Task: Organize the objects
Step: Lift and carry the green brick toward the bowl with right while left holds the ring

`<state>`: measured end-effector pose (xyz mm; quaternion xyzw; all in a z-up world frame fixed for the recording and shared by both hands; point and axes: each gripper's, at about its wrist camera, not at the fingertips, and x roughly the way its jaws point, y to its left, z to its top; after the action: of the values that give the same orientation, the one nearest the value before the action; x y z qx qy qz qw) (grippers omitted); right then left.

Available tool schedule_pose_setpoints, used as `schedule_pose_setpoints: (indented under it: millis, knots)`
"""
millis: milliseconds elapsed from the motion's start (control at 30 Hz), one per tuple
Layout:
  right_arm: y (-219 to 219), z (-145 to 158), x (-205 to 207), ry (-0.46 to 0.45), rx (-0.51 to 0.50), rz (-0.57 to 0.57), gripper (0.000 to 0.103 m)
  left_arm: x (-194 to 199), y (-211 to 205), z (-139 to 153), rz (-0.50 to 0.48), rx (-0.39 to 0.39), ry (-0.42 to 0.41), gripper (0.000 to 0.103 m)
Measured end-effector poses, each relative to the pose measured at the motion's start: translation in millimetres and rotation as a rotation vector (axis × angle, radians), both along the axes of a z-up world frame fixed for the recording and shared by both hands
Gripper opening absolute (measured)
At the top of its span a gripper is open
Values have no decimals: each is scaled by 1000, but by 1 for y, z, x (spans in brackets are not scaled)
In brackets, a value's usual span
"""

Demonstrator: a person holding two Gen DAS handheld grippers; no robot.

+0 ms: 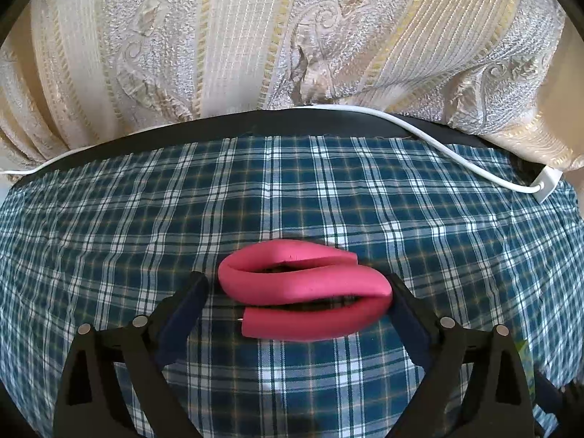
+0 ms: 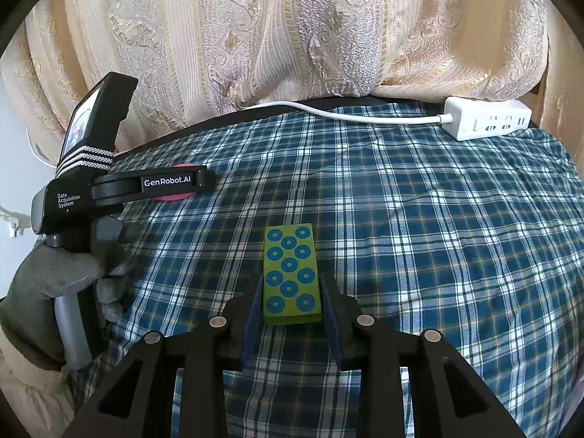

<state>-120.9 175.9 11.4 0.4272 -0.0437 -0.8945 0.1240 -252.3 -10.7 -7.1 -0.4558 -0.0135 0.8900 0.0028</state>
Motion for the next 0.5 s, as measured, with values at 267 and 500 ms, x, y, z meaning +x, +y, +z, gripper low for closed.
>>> schedule_pose_setpoints:
  millis: [267,500]
  knots:
    - [0,0,0,0,0,0,33,9,-2,4,-3,3,15,85]
    - [-1,0,0,-1,-1,-1,33,33,10,11,-24,11,22,85]
